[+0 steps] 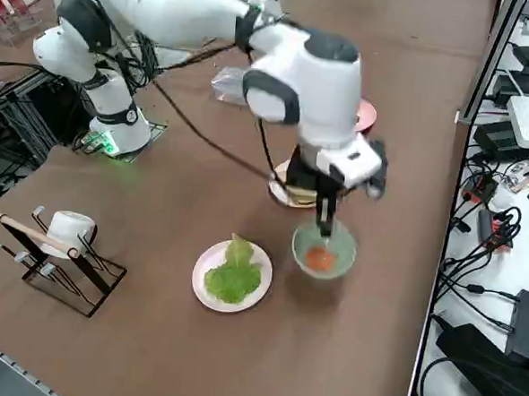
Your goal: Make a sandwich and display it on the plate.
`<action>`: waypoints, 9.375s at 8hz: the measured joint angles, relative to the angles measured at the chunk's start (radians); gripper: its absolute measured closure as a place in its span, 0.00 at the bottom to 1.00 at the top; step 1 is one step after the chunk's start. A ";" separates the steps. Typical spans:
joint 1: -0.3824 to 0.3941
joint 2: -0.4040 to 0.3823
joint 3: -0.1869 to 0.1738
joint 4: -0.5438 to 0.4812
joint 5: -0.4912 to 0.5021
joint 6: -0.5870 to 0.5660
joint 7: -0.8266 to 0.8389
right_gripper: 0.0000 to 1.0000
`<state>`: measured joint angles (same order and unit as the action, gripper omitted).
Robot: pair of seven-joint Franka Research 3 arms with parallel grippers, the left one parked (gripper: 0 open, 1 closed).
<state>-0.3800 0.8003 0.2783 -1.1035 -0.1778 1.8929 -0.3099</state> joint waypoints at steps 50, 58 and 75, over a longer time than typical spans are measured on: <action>-0.098 0.169 0.041 -0.014 -0.233 0.328 -0.262 0.96; -0.119 0.228 0.017 -0.003 -0.242 0.440 -0.231 0.54; -0.341 -0.198 0.020 -0.703 -0.266 0.428 -0.419 0.22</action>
<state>-0.7209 0.6027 0.2979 -1.8068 -0.4439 2.3209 -0.7293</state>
